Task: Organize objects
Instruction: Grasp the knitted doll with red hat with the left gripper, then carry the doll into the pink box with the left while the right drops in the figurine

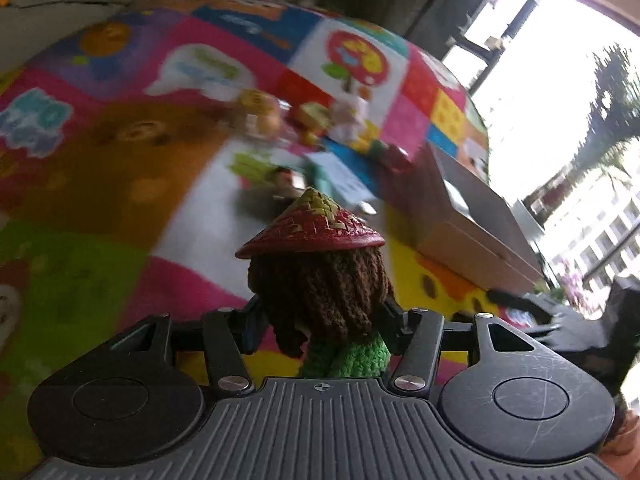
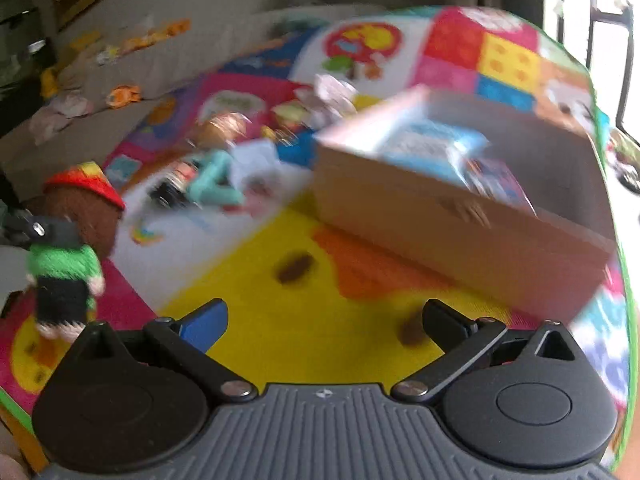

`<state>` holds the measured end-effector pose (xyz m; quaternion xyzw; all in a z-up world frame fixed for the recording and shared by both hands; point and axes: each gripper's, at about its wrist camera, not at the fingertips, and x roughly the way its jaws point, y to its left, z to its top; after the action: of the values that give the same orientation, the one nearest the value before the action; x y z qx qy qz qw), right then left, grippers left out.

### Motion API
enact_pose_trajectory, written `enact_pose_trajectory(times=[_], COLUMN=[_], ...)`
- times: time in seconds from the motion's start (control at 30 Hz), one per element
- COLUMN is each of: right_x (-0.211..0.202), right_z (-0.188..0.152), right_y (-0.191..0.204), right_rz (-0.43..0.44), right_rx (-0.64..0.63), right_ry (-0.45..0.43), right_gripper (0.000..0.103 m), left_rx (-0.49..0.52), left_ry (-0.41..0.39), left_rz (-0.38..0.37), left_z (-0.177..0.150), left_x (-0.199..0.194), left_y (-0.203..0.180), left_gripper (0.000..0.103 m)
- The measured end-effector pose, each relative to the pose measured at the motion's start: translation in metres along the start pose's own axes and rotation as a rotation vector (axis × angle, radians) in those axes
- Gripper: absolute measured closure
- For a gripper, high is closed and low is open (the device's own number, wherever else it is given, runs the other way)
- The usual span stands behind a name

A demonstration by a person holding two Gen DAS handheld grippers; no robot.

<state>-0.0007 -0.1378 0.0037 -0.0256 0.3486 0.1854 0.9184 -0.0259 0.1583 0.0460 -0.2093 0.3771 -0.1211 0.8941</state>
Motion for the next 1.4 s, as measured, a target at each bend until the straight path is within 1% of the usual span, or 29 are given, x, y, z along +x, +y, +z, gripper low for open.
enact_pose_trajectory(times=[0.13, 0.2, 0.23, 0.27, 0.3, 0.37, 0.4, 0.43, 0.47, 0.6, 0.67, 0.7, 0.73, 0.77, 0.8, 0.83, 0.93, 1.03, 1.1, 1.13, 1.27, 1.4], right_x=[0.003, 0.015, 0.022, 0.032, 0.043, 0.062, 0.072, 0.081, 0.086, 0.116, 0.13, 0.136, 0.136, 0.137, 0.135, 0.129, 0.105, 0.065, 0.039, 0.024, -0.028, -0.076], right_z=[0.041, 0.063, 0.072, 0.081, 0.089, 0.099, 0.103, 0.106, 0.105, 0.109, 0.108, 0.106, 0.105, 0.104, 0.104, 0.103, 0.095, 0.077, 0.063, 0.055, 0.031, 0.008], right_y=[0.033, 0.051, 0.058, 0.066, 0.074, 0.085, 0.09, 0.096, 0.1, 0.126, 0.136, 0.137, 0.137, 0.136, 0.133, 0.13, 0.123, 0.11, 0.099, 0.092, 0.059, 0.025], right_rz=[0.05, 0.069, 0.076, 0.076, 0.078, 0.106, 0.13, 0.15, 0.161, 0.167, 0.131, 0.123, 0.107, 0.094, 0.104, 0.119, 0.125, 0.153, 0.153, 0.146, 0.091, 0.026], right_rx=[-0.102, -0.137, -0.147, -0.151, -0.148, -0.128, -0.114, -0.102, -0.097, -0.117, -0.142, -0.153, -0.163, -0.17, -0.165, -0.162, -0.18, -0.195, -0.197, -0.192, -0.138, -0.057], right_ry=[-0.057, -0.055, -0.048, -0.041, -0.025, 0.016, 0.037, 0.051, 0.059, 0.091, 0.113, 0.124, 0.114, 0.123, 0.127, 0.13, 0.126, 0.124, 0.117, 0.108, 0.043, -0.073], right_gripper=[0.0, 0.0, 0.002, 0.009, 0.013, 0.034, 0.04, 0.049, 0.052, 0.056, 0.063, 0.063, 0.067, 0.068, 0.069, 0.073, 0.073, 0.073, 0.073, 0.074, 0.074, 0.074], left_rx=[-0.081, -0.115, -0.115, -0.111, -0.107, -0.103, -0.104, -0.106, -0.109, -0.115, -0.123, -0.129, -0.132, -0.133, -0.135, -0.135, -0.126, -0.104, -0.08, -0.071, -0.022, 0.088], left_ry=[-0.029, -0.041, -0.048, -0.054, -0.059, -0.069, -0.072, -0.075, -0.078, -0.084, -0.086, -0.087, -0.086, -0.085, -0.083, -0.08, -0.069, -0.061, -0.052, -0.042, 0.005, -0.028], left_rz=[-0.008, -0.053, -0.067, -0.077, -0.087, -0.108, -0.118, -0.128, -0.136, -0.158, -0.168, -0.172, -0.173, -0.173, -0.17, -0.165, -0.142, -0.106, -0.087, -0.092, -0.165, -0.268], left_z=[-0.001, -0.003, -0.006, -0.007, -0.009, -0.01, -0.011, -0.011, -0.012, -0.014, -0.015, -0.015, -0.015, -0.014, -0.014, -0.013, -0.011, -0.01, -0.01, -0.011, -0.011, 0.015], left_x=[0.002, 0.004, 0.002, 0.002, 0.0, 0.001, 0.001, 0.001, 0.001, 0.0, 0.0, 0.001, 0.001, 0.001, 0.001, 0.001, 0.002, 0.002, 0.002, 0.002, 0.003, -0.003], left_y=[0.031, 0.042, 0.045, 0.046, 0.048, 0.051, 0.053, 0.055, 0.057, 0.061, 0.063, 0.064, 0.064, 0.064, 0.064, 0.063, 0.059, 0.051, 0.044, 0.04, 0.008, -0.047], left_gripper=[0.043, 0.043, 0.043, 0.043, 0.043, 0.042, 0.042, 0.042, 0.042, 0.042, 0.042, 0.042, 0.042, 0.042, 0.042, 0.042, 0.042, 0.042, 0.043, 0.043, 0.043, 0.043])
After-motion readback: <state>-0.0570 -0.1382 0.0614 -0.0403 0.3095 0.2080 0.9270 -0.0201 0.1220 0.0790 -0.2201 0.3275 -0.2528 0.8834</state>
